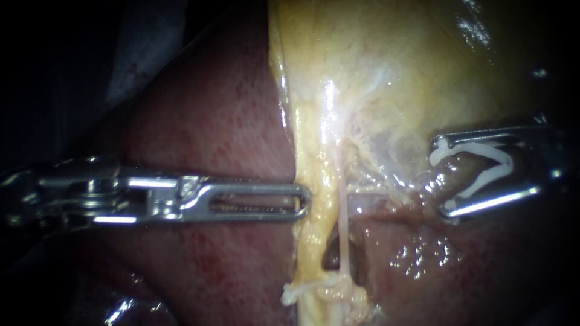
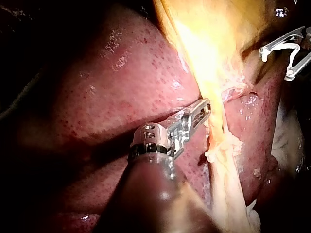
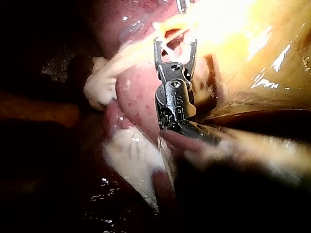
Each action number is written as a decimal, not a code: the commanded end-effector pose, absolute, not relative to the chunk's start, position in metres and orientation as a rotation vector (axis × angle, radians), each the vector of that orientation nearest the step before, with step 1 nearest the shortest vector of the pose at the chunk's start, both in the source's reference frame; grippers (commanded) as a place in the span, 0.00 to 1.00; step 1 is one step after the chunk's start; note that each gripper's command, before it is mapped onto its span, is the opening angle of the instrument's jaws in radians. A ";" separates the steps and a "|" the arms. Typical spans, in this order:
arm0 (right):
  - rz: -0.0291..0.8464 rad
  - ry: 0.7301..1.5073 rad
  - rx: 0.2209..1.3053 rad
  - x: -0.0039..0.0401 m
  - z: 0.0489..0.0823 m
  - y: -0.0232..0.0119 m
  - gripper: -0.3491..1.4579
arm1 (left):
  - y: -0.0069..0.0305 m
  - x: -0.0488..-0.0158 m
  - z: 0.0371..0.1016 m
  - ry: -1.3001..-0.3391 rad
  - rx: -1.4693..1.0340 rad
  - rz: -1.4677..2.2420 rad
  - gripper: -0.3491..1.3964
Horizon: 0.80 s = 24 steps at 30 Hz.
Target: Clipping second clip left tube
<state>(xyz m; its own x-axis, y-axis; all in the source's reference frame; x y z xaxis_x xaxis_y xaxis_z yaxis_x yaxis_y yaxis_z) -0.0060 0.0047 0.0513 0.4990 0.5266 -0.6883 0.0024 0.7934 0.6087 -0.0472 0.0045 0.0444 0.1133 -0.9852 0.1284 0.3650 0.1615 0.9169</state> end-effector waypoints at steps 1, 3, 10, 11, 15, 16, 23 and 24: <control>0.341 1.010 0.593 -0.0060 0.0513 0.0046 0.52 | 0.0045 -0.0472 0.0443 -0.933 0.863 -1.196 0.00; 0.341 1.010 0.593 -0.0059 0.0514 0.0046 0.52 | 0.0045 -0.0470 0.0442 -0.933 0.865 -1.196 0.00; 0.335 1.012 0.596 -0.0056 0.0518 0.0039 0.52 | 0.0044 -0.0458 0.0433 -0.932 0.872 -1.191 0.00; 0.333 1.013 0.598 -0.0055 0.0519 0.0038 0.52 | 0.0043 -0.0456 0.0431 -0.932 0.874 -1.191 0.00; 0.328 1.014 0.602 -0.0051 0.0522 0.0034 0.52 | 0.0041 -0.0444 0.0420 -0.931 0.881 -1.187 0.00; 0.327 1.015 0.604 -0.0050 0.0523 0.0033 0.52 | 0.0040 -0.0442 0.0418 -0.932 0.880 -1.188 0.00; 0.318 1.018 0.614 -0.0045 0.0526 0.0027 0.52 | 0.0038 -0.0427 0.0404 -0.933 0.880 -1.191 0.00; 0.318 1.018 0.613 -0.0044 0.0527 0.0027 0.52 | 0.0038 -0.0424 0.0401 -0.933 0.879 -1.192 0.00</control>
<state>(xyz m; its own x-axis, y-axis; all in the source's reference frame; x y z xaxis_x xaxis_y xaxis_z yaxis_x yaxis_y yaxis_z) -0.0044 0.0026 0.0527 0.4998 0.5179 -0.6943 0.0318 0.7901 0.6122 -0.0423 0.0038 0.0398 0.1188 -0.9856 0.1205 0.3545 0.1554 0.9221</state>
